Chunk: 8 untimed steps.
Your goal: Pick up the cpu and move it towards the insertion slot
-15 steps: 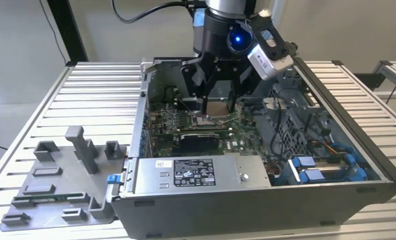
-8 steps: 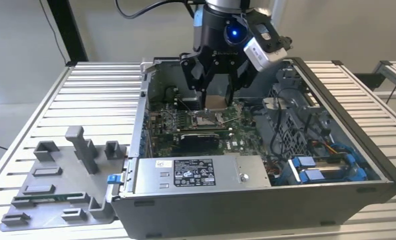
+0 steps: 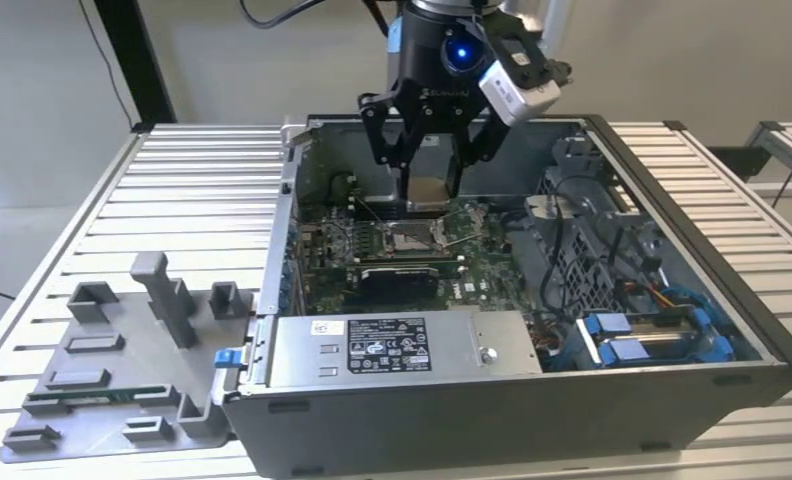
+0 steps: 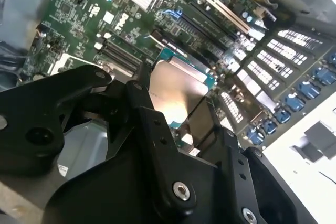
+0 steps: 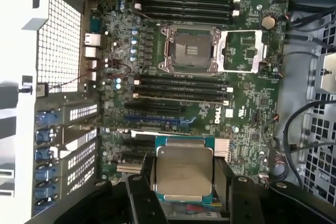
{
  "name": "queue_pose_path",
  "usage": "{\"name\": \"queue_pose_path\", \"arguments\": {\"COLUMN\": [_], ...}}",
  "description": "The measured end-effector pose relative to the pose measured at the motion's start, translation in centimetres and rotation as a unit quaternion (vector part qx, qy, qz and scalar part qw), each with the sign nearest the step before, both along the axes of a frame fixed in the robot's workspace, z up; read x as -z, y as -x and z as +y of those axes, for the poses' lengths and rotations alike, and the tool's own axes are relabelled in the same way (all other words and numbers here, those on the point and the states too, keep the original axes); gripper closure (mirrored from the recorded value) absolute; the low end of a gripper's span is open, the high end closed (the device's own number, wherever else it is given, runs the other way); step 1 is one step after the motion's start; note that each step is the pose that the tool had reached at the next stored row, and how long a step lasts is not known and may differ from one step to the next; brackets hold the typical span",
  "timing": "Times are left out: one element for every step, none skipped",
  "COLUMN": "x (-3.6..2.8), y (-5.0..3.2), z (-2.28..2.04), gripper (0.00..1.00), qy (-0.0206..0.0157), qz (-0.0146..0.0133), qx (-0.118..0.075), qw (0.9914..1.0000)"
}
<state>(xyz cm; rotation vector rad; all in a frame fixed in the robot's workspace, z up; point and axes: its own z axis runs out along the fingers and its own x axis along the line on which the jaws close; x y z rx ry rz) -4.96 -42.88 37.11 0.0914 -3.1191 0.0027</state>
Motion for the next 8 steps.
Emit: {"name": "queue_pose_path", "arguments": {"x": [0.01,0.03,0.04,0.05,0.06,0.07,0.08,0.09], "y": [0.0,0.0,0.0,0.0,0.0,0.0,0.0,0.0], "z": [0.27,0.53,0.8,1.04,1.29,1.51,1.74,1.95], "gripper": [1.0,1.0,1.0,1.0,1.0,1.0,1.0,1.0], "qy": [0.0,0.0,0.0,0.0,0.0,0.0,0.0,0.0], "qz": [0.0,0.0,0.0,0.0,0.0,0.0,0.0,0.0], "qx": [0.0,0.0,0.0,0.001,0.001,0.001,0.002,0.002], "qw": [1.0,1.0,1.0,1.0,1.0,1.0,1.0,1.0]}}
